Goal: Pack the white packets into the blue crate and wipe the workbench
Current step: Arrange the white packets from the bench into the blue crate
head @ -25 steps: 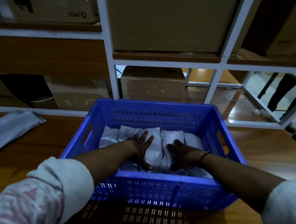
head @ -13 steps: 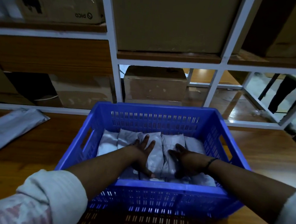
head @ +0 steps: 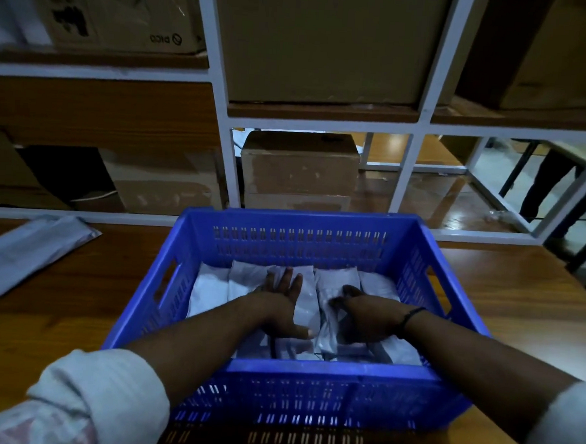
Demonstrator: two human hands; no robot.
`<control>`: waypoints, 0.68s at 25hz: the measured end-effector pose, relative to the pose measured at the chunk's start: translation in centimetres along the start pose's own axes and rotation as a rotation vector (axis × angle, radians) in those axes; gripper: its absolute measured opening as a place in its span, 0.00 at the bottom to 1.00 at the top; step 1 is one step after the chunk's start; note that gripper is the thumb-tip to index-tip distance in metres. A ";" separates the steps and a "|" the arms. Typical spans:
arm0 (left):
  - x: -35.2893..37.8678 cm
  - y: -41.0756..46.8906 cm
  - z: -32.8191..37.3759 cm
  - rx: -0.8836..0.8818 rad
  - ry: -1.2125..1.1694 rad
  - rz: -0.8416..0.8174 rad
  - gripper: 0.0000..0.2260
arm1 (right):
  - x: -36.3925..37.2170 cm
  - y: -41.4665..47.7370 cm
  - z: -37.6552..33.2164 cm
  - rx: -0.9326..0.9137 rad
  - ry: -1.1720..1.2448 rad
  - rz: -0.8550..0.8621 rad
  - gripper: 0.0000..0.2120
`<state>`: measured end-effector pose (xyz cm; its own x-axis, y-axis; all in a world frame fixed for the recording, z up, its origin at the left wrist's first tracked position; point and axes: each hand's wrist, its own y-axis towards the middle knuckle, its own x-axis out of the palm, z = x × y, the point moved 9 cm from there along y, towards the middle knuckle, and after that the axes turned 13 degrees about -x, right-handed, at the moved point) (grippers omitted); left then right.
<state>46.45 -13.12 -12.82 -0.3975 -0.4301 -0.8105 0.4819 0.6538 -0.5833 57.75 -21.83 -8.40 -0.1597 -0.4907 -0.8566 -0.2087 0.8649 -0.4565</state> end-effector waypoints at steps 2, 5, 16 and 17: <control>0.3 -0.3 -0.1 -0.016 -0.007 0.011 0.52 | 0.3 -0.1 -0.5 -0.012 -0.007 0.010 0.27; 1.1 -0.8 -0.4 -0.017 0.007 0.008 0.49 | 1.1 -0.2 -0.8 -0.013 0.012 0.020 0.30; 2.2 -3.2 -1.4 0.025 0.042 0.046 0.46 | 2.1 -1.3 -3.7 -0.001 -0.245 -0.038 0.33; 2.2 -3.3 -1.4 0.034 0.046 0.044 0.46 | 2.0 -1.4 -3.9 -0.007 -0.259 -0.024 0.33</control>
<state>42.86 -15.33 -12.61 -0.4105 -0.3716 -0.8327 0.5254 0.6500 -0.5491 53.99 -24.42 -8.57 0.0976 -0.4668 -0.8789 -0.2163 0.8521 -0.4766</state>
